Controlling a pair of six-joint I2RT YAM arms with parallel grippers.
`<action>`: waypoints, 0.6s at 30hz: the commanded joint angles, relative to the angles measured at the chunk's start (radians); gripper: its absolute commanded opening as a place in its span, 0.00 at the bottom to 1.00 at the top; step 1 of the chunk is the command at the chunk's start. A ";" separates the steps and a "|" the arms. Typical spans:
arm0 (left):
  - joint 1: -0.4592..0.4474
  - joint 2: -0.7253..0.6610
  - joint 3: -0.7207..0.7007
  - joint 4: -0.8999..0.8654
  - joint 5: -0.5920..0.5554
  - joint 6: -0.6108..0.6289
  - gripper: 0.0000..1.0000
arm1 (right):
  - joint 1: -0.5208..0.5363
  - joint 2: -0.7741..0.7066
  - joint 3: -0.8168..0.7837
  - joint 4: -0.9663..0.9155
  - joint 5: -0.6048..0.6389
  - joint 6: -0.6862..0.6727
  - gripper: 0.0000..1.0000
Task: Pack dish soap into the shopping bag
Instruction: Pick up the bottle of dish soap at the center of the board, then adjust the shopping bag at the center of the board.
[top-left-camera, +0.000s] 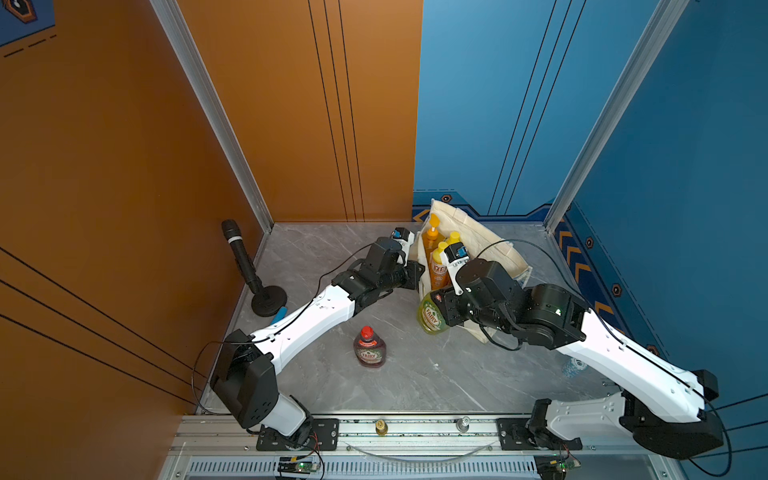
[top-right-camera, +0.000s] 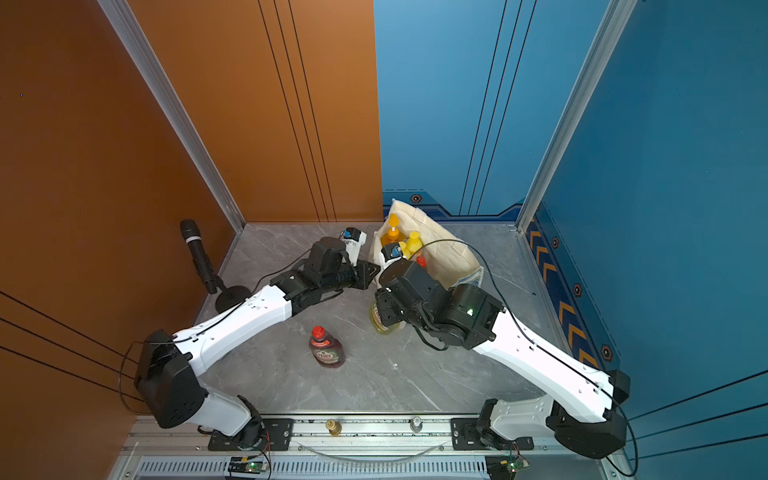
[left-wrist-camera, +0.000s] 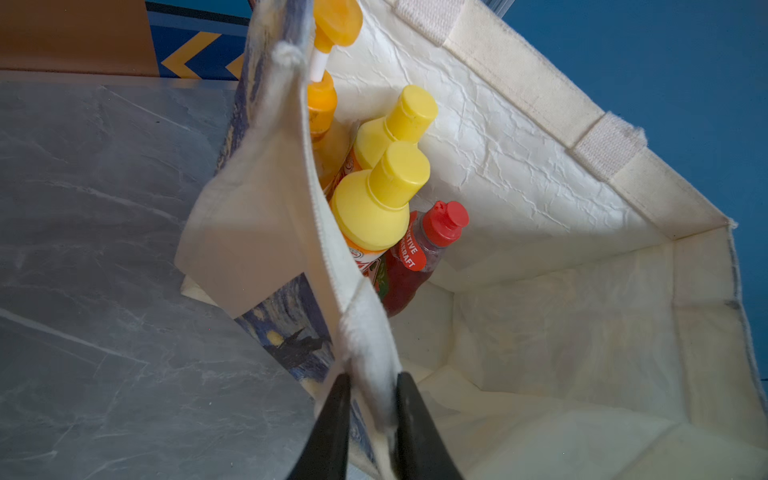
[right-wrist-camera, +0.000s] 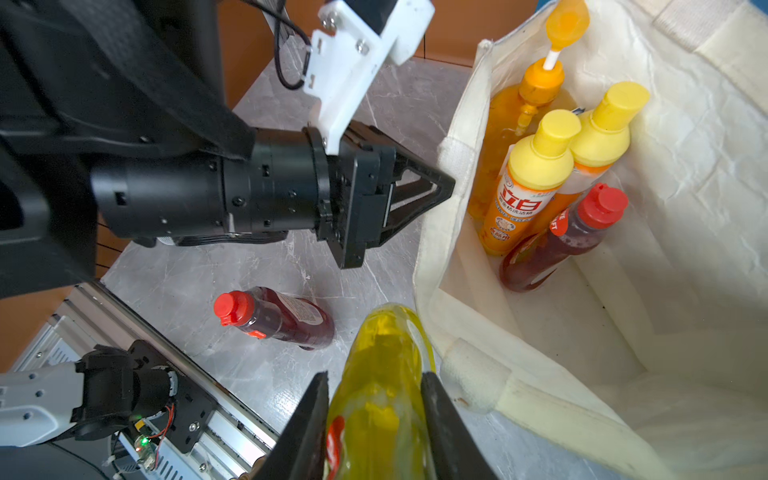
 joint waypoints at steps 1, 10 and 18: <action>-0.016 0.009 0.011 0.009 0.032 0.003 0.16 | -0.033 -0.010 0.079 0.056 -0.023 -0.020 0.00; -0.019 0.006 -0.004 0.007 0.028 0.005 0.05 | -0.111 -0.020 0.164 0.053 -0.086 -0.028 0.00; -0.023 0.009 -0.010 0.007 0.030 0.005 0.00 | -0.195 -0.043 0.246 0.027 -0.106 -0.035 0.00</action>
